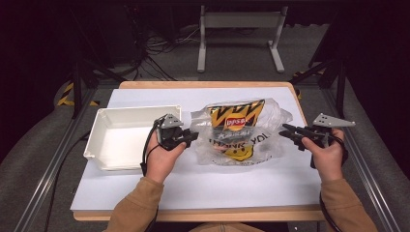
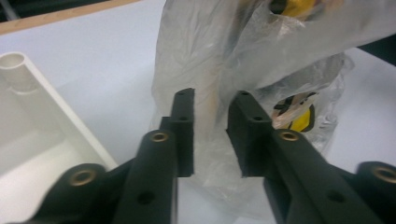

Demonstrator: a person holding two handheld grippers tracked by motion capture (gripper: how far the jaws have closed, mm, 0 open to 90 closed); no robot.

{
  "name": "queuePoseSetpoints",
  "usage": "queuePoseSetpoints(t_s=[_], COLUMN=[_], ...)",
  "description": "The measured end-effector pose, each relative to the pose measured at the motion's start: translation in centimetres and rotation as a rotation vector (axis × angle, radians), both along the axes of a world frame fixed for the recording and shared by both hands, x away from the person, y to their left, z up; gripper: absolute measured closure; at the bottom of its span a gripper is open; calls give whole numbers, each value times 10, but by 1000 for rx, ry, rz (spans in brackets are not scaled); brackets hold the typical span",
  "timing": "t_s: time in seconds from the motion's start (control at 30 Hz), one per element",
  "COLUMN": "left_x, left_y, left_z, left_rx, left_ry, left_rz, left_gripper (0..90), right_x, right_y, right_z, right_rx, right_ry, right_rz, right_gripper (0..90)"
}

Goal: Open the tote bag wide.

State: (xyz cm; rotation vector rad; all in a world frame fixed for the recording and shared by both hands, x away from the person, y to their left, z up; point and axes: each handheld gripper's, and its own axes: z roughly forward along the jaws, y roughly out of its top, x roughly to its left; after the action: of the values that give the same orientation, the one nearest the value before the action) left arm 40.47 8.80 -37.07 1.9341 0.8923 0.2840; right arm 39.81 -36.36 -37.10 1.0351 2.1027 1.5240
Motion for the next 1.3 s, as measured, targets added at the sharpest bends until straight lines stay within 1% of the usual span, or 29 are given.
queuePoseSetpoints(t_s=[0.07,0.1,0.13,0.17,0.2,0.23,0.27,0.33,0.37,0.4,0.47,0.5,0.57,0.63,0.7,0.77,0.87,0.93,0.97,1.0,1.07,1.17,1.23,1.3], left_x=[0,-4,-5,-6,-6,-8,-9,-11,-13,-13,-14,-14,-15,-15,-14,-14,-14,-14,-14,-14,-14,-14,-14,-14], left_y=[0,1,1,1,1,2,2,4,4,5,4,4,3,3,3,4,4,4,3,3,2,1,1,0], left_z=[1,6,8,10,10,12,14,18,19,20,21,21,21,21,21,21,20,20,20,20,19,19,18,17], left_rx=[-1,-15,-22,-20,-20,-25,-32,-34,-41,-36,-39,-38,-42,-41,-41,-41,-36,-36,-37,-30,-34,-34,-40,-38], left_ry=[-6,-14,-17,-19,-19,-25,-28,-38,-37,-40,-42,-45,-43,-45,-45,-45,-44,-44,-41,-45,-34,-36,-33,-29], left_rz=[-8,-13,-10,-13,-13,-15,-19,-20,-16,-21,-23,-23,-25,-27,-28,-28,-27,-27,-27,-28,-33,-34,-36,-38], left_gripper=[655,628,608,582,565,552,552,532,530,528,528,528,528,529,531,531,531,533,534,538,540,540,540,540], right_x=[-6,-12,-14,-17,-21,-25,-25,-33,-37,-39,-41,-41,-36,-30,-23,-20,-5,2,5,8,13,21,25,28], right_y=[-3,-6,-7,-8,-10,-14,-14,-19,-21,-22,-21,-21,-19,-18,-15,-14,-10,-8,-6,-4,1,7,9,10], right_z=[7,13,16,19,23,28,28,39,45,50,59,61,70,77,85,88,98,101,101,101,97,87,79,71], right_rx=[10,5,3,5,-4,-12,-12,-3,7,16,28,33,22,28,38,44,74,82,79,74,60,20,11,4], right_ry=[-10,-23,-25,-17,-20,-38,-38,-67,-85,-99,-118,-125,-135,-144,-151,-153,-155,-157,-155,-155,-138,-111,-96,-90], right_rz=[0,3,11,20,28,26,26,23,25,24,22,21,1,-15,-24,-26,-54,-67,-72,-68,-58,-43,-35,-40], right_gripper=[578,520,478,439,422,403,403,358,347,341,338,338,336,326,322,315,314,313,309,296,276,232,221,221])
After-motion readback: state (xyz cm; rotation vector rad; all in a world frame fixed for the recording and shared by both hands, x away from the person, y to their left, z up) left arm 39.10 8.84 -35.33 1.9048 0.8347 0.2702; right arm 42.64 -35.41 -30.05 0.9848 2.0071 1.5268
